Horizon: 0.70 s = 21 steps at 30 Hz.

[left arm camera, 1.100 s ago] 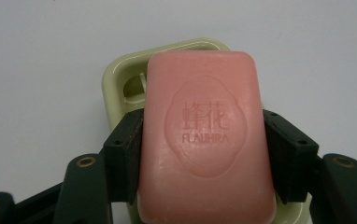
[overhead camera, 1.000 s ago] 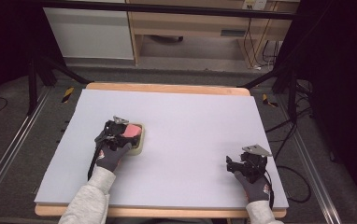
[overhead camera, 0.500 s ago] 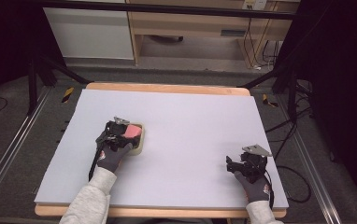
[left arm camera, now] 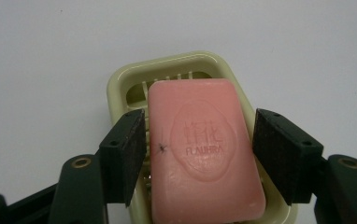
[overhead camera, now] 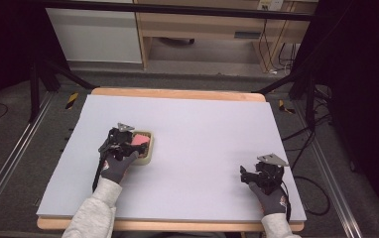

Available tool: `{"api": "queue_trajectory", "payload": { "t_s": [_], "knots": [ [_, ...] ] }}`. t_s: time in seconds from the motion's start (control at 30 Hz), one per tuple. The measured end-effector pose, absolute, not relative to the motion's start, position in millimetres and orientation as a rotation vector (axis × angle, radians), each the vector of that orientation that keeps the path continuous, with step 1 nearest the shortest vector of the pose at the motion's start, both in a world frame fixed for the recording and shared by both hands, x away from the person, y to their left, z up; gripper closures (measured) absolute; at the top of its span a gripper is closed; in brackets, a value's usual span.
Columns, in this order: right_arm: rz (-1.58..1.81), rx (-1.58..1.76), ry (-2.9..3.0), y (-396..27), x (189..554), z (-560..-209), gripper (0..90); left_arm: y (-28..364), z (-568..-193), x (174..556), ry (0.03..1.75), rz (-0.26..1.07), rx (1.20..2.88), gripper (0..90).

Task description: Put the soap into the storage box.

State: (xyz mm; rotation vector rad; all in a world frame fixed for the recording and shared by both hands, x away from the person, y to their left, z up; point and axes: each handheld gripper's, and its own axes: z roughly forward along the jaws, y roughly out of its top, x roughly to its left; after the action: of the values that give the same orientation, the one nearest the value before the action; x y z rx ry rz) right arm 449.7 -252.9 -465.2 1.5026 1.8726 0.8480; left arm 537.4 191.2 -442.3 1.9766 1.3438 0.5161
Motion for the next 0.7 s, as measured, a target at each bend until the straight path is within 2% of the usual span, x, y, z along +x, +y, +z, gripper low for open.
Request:
{"api": "queue_trajectory", "payload": {
  "t_s": [0.43,0.53,0.7],
  "knots": [
    [0.849,1.509,1.852,-256.7,449.5,-464.7,8.0,195.8,-424.4,519.9,1.220,0.532,1.964,24.9],
    [0.848,1.514,1.850,-256.6,449.4,-465.0,7.8,198.6,-423.0,514.9,1.184,0.491,1.942,22.7],
    [0.851,1.522,1.841,-258.9,448.0,-465.3,7.1,207.8,-421.9,503.3,1.157,0.498,1.929,22.7]
  ]
}}
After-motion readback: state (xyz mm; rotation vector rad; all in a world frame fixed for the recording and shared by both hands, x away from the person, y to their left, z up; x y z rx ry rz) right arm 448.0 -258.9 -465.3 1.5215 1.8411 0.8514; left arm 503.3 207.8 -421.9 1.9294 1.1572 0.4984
